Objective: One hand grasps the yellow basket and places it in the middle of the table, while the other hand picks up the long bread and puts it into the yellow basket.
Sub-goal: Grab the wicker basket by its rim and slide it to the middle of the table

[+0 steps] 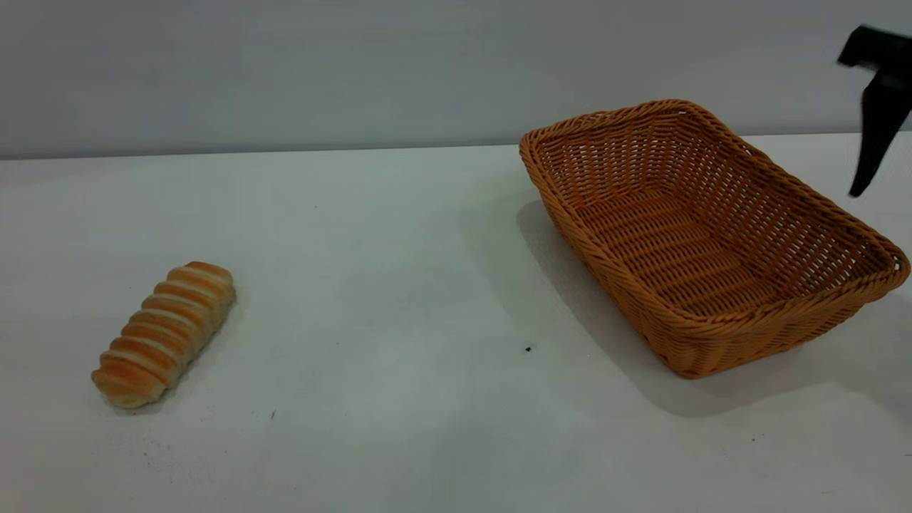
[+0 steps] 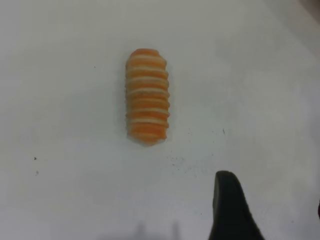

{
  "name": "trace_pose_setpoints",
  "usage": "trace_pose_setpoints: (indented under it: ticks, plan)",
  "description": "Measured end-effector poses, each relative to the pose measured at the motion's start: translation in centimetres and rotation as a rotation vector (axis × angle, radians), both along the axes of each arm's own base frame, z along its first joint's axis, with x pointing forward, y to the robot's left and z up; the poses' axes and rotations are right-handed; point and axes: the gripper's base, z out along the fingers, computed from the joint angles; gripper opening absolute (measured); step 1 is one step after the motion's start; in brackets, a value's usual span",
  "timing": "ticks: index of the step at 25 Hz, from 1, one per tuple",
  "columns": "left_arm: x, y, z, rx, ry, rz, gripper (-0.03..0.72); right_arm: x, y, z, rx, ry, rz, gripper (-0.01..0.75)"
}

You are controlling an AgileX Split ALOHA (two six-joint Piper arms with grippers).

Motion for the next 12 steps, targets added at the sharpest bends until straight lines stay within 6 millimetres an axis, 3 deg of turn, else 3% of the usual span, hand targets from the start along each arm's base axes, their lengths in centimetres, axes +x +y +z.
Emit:
trace_pose_setpoints:
  ticks: [4,12]
  plan:
    - [-0.4,0.1,0.2,-0.003,-0.014,0.000,0.466,0.2,1.4,-0.6,0.015,-0.001,-0.001,0.589]
    - [-1.0,0.2,0.5,-0.008,-0.037,-0.001,0.466,0.6,3.0,-5.0,0.088,0.119,0.014,0.589]
